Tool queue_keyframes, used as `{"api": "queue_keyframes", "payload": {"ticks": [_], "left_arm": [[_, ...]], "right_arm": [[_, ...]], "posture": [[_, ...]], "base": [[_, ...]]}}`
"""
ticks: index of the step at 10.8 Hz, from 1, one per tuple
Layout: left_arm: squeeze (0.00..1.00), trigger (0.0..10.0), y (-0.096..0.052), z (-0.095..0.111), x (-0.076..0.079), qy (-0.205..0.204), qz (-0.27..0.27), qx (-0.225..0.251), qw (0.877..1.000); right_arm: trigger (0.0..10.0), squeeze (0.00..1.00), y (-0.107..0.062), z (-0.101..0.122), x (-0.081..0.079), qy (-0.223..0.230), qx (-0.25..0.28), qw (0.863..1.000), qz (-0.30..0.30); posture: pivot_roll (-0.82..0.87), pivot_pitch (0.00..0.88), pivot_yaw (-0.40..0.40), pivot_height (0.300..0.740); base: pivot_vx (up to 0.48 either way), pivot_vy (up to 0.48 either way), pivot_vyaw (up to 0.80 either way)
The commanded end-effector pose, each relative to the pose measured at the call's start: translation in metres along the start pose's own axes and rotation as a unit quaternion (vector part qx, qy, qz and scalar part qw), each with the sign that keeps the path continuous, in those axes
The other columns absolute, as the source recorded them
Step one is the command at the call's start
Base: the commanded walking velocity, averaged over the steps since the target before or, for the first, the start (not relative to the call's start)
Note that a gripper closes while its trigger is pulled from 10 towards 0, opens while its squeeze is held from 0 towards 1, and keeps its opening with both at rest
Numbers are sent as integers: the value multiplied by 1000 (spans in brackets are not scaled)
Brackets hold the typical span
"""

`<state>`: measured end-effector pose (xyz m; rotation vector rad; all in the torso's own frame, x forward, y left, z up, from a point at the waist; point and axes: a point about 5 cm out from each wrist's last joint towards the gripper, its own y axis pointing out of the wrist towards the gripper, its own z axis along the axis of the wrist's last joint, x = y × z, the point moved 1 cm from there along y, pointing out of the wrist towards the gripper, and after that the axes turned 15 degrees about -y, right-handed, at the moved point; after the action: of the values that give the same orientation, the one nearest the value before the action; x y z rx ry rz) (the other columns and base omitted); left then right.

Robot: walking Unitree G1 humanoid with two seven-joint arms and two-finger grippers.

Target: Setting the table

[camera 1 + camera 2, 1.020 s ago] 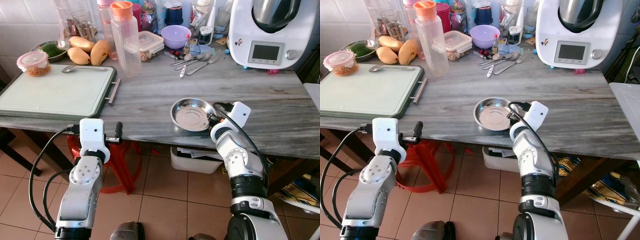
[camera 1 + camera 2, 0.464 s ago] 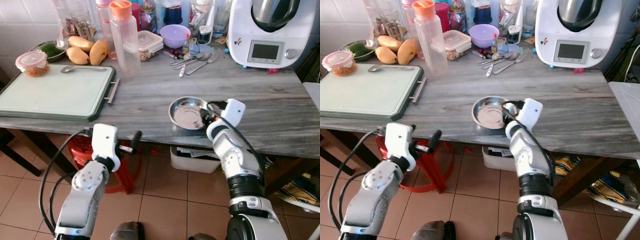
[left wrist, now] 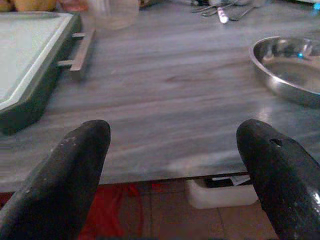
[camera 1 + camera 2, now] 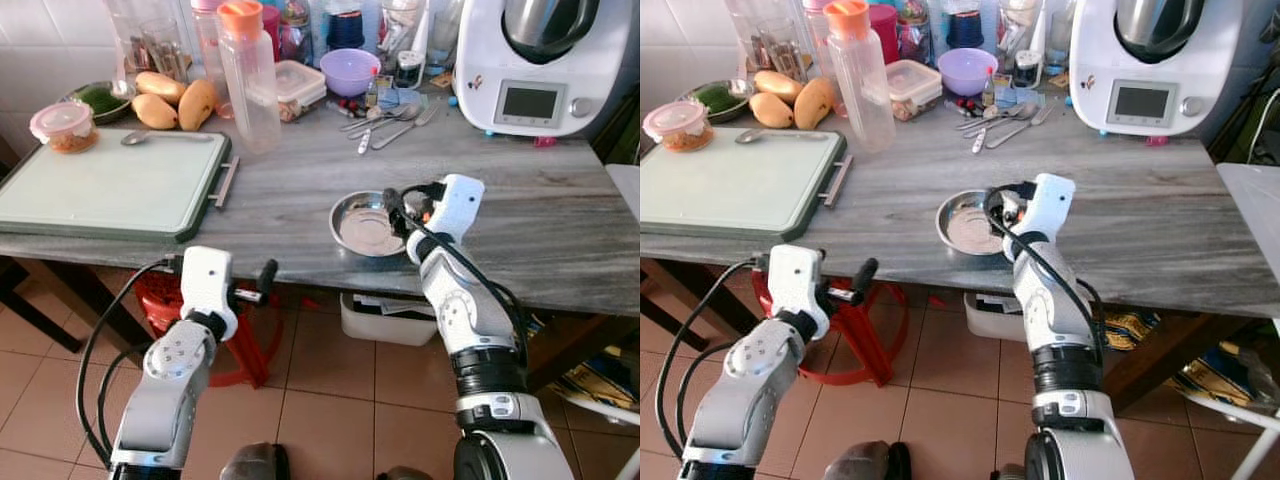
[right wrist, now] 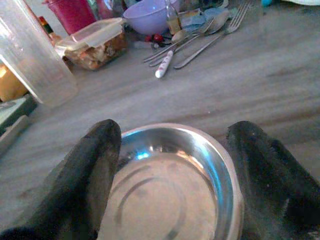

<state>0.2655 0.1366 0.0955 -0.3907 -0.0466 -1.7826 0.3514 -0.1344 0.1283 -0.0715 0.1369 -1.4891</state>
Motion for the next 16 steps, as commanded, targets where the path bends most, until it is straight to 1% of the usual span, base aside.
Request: {"api": "queue_keyframes", "payload": {"ticks": [1, 2, 3, 4, 5, 6, 7, 8, 9, 10, 11, 12, 13, 14, 15, 16], "left_arm": [[0, 10000, 0, 0, -4, 3, 12, -2, 1000], [0, 10000, 0, 1, -5, 1, 21, 6, 1000], [0, 10000, -1, 4, -10, 1, 48, 18, 999], [0, 10000, -1, 5, -11, -3, 50, 21, 999], [0, 10000, -2, 5, -13, -14, 55, 26, 998], [0, 10000, -1, 6, -14, -15, 64, 31, 997], [0, 10000, 2, 6, -15, -13, 81, 29, 996], [0, 10000, 5, 11, -14, -9, 82, 44, 996], [0, 10000, 4, 20, -18, -3, 102, 76, 992], [0, 10000, 1, 26, -23, 0, 119, 104, 987], [0, 10000, -3, 24, -27, -9, 135, 111, 985], [0, 10000, -3, 21, -26, -8, 133, 112, 985], [0, 10000, -1, 19, -23, -40, 123, 139, 982], [0, 10000, 2, 15, -21, -46, 121, 138, 982], [0, 10000, 3, 13, -21, -49, 126, 135, 982], [0, 10000, 1, 12, -22, -40, 132, 134, 981]], "right_arm": [[10000, 1000, -3, 3, 0, -12, 11, 1000, 1], [10000, 1000, -7, 6, 2, -35, 29, 999, -1], [10000, 1000, -23, 16, 15, -152, 81, 984, -37], [10000, 1000, -29, 18, 20, -157, 91, 982, -48], [10000, 1000, -39, 21, 30, -182, 104, 974, -81], [10000, 1000, -52, 26, 37, -208, 124, 963, -116], [10000, 0, -63, 21, 36, -193, 124, 967, -110], [10000, 0, -71, 14, 33, -161, 117, 976, -93], [10000, 0, -76, 10, 32, -169, 112, 975, -94], [10000, 0, -80, 1, 32, -168, 98, 976, -98], [10000, 0, -80, -6, 29, -191, 84, 972, -106], [10000, 0, -79, -10, 27, -213, 78, 968, -106], [10000, 0, -78, -9, 21, -179, 95, 975, -95], [10000, 0, -77, -9, 20, -184, 111, 972, -97], [10000, 0, -78, -14, 22, -167, 87, 977, -102], [10000, 0, -81, -18, 24, -177, 85, 976, -96]], "posture": [[-2, 0, 23, 740], [-2, 0, 19, 740], [-3, 0, 14, 740], [-8, 0, 12, 740], [-11, 0, 12, 740], [-14, 0, 17, 740], [-15, 0, 19, 740], [-12, 0, 19, 740], [-9, 0, 18, 740], [-2, 0, 16, 740], [5, 0, 15, 740], [9, 0, 13, 740], [18, 0, 6, 740], [18, 0, 6, 740], [17, 0, 3, 740], [20, 0, 1, 740]], "base": [[0, 0, 0], [0, 0, 0], [0, 0, 0], [0, 0, 0], [0, 0, 0], [0, 0, 0], [0, 0, 0], [0, 0, 0], [0, 0, 0], [0, 0, 0], [0, 0, 0], [0, 0, 0], [0, 0, 0], [0, 0, 0], [0, 0, 0], [0, 0, 0]]}}
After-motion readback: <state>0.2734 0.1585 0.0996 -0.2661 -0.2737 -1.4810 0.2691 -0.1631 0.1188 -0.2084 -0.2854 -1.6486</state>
